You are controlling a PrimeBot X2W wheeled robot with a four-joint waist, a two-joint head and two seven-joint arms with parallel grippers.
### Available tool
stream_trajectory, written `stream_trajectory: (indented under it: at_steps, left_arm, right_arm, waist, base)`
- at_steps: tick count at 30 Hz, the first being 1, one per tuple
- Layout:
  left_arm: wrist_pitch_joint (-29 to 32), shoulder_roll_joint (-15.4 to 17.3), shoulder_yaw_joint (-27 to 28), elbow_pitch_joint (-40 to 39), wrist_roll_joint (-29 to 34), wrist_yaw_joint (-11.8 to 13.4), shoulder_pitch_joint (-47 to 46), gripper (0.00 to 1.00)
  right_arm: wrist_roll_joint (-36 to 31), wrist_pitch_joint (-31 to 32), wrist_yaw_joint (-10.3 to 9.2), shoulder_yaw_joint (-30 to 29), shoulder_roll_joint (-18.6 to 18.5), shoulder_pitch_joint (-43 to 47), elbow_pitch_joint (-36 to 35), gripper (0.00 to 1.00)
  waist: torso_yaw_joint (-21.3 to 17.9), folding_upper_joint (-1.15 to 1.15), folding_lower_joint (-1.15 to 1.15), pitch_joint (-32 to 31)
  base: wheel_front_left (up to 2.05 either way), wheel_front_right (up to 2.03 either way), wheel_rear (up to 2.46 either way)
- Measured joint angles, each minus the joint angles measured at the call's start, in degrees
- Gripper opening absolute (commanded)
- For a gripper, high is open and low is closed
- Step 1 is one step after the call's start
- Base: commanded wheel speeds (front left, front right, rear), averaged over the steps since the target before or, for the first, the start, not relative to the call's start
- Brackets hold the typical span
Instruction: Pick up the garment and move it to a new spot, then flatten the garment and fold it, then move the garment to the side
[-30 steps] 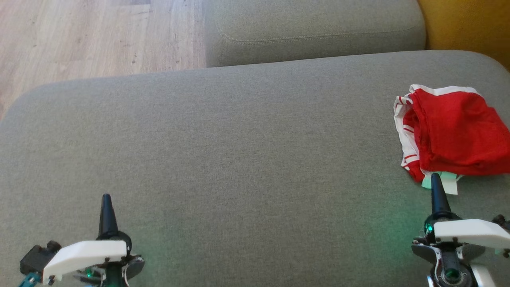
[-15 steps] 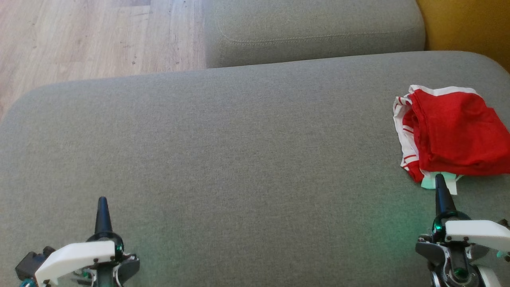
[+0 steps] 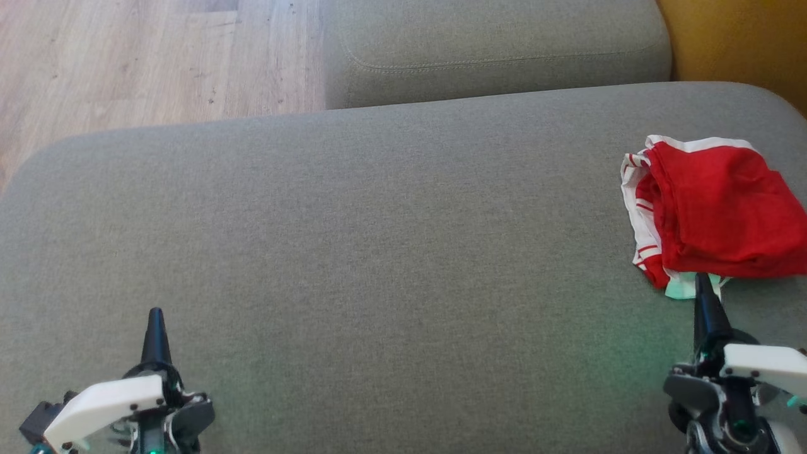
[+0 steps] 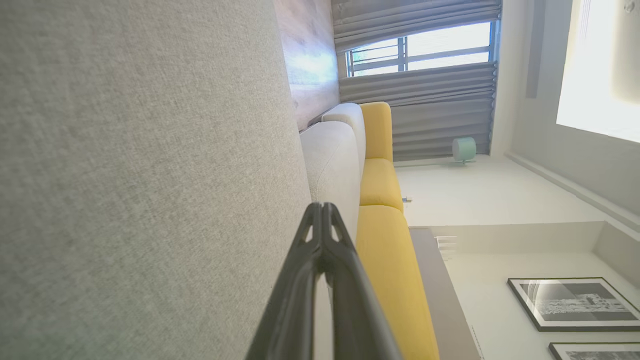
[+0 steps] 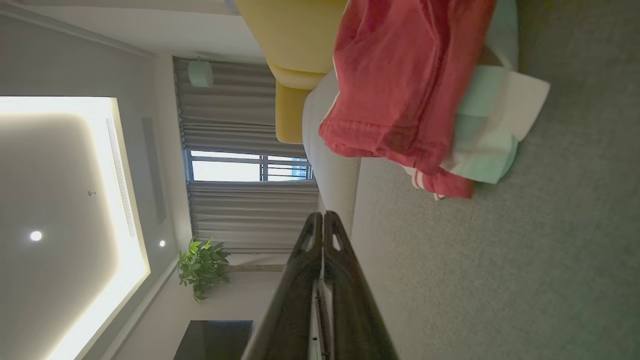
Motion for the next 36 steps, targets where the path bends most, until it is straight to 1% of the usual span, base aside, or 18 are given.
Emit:
stream_trajectory:
  at_steps: [10, 36]
  left_arm:
    - [1.76, -0.03, 0.83, 0.07, -6.19, -0.45, -0.17, 0.0]
    - [1.76, -0.04, 0.94, 0.08, -6.22, -0.45, -0.19, 0.0]
  right_arm:
    - [6.41, 1.76, 0.0, -0.94, 0.0, -0.79, -0.27, 0.0]
    - [6.68, 1.97, 0.0, -1.35, 0.01, -0.79, -0.27, 0.0]
  waist:
    - [-0.05, 0.0, 0.0, -0.13]
    - [-0.05, 0.0, 0.0, -0.13]
  base:
    - [0.0, 0.0, 0.0]
    - [0.0, 0.0, 0.0]
